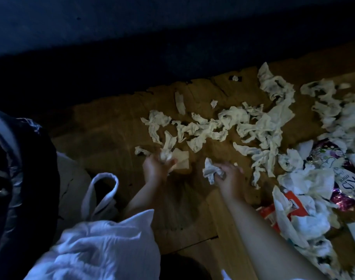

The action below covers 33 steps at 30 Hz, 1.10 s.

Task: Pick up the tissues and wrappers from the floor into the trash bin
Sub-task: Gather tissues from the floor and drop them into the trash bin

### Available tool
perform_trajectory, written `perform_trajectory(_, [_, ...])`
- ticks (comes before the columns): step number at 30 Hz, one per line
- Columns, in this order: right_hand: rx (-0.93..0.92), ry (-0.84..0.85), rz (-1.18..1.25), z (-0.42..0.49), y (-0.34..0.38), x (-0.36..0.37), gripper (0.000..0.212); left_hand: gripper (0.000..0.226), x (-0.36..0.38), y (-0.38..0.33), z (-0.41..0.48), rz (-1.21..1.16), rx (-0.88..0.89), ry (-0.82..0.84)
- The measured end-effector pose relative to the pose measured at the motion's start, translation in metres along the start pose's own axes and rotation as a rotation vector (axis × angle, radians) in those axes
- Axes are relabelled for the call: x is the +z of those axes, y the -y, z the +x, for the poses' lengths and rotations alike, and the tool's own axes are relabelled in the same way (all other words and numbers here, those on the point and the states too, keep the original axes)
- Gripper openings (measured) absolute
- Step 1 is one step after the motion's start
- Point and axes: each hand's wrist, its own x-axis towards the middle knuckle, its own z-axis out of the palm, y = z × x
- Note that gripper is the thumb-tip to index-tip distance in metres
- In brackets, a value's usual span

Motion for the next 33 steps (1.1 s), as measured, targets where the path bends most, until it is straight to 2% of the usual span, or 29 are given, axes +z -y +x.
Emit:
perform_trajectory(1, [0.009, 0.014, -0.050, 0.001, -0.004, 0.000, 0.035, 0.053, -0.001, 0.000, 0.002, -0.016, -0.037, -0.008])
perform_trajectory(4, [0.030, 0.071, -0.015, 0.001, -0.011, 0.001, 0.033, 0.076, 0.006, 0.048, 0.051, 0.069, -0.062, -0.128])
perform_trajectory(7, [-0.085, 0.105, 0.003, 0.002, -0.006, 0.003, 0.031, 0.062, 0.006, 0.046, 0.042, 0.095, -0.042, -0.081])
perform_trajectory(10, [-0.159, 0.032, 0.027, 0.010, 0.010, -0.001, 0.031, 0.027, 0.003, 0.010, 0.002, -0.060, -0.043, -0.047])
perform_trajectory(13, [-0.246, -0.078, 0.021, 0.030, 0.037, -0.006, 0.030, 0.017, 0.003, 0.011, -0.002, -0.086, -0.027, -0.090])
perform_trajectory(15, [-0.270, -0.030, -0.027, 0.049, 0.054, -0.007, 0.027, 0.019, 0.003, 0.012, -0.003, -0.052, -0.019, -0.112])
perform_trajectory(18, [-0.192, 0.166, -0.205, 0.076, 0.068, -0.004, 0.037, 0.026, -0.001, 0.013, -0.007, -0.020, -0.014, -0.101])
perform_trajectory(20, [-0.133, 0.305, -0.218, 0.084, 0.070, -0.001, 0.050, 0.030, -0.003, 0.011, -0.013, -0.038, -0.023, -0.117])
perform_trajectory(21, [-0.133, 0.337, -0.209, 0.083, 0.069, 0.000, 0.047, 0.033, -0.005, 0.010, -0.015, -0.055, -0.032, -0.144])
perform_trajectory(26, [-0.054, 0.288, -0.186, 0.038, 0.058, -0.003, 0.028, 0.042, -0.011, -0.002, -0.038, -0.097, -0.070, -0.205])
perform_trajectory(31, [0.106, 0.129, 0.160, -0.004, 0.061, -0.033, 0.029, 0.025, -0.018, -0.024, -0.076, -0.134, -0.012, -0.171])
perform_trajectory(33, [0.139, 0.099, 0.240, -0.018, 0.071, -0.051, 0.029, 0.031, -0.022, -0.039, -0.095, -0.130, 0.009, -0.148])
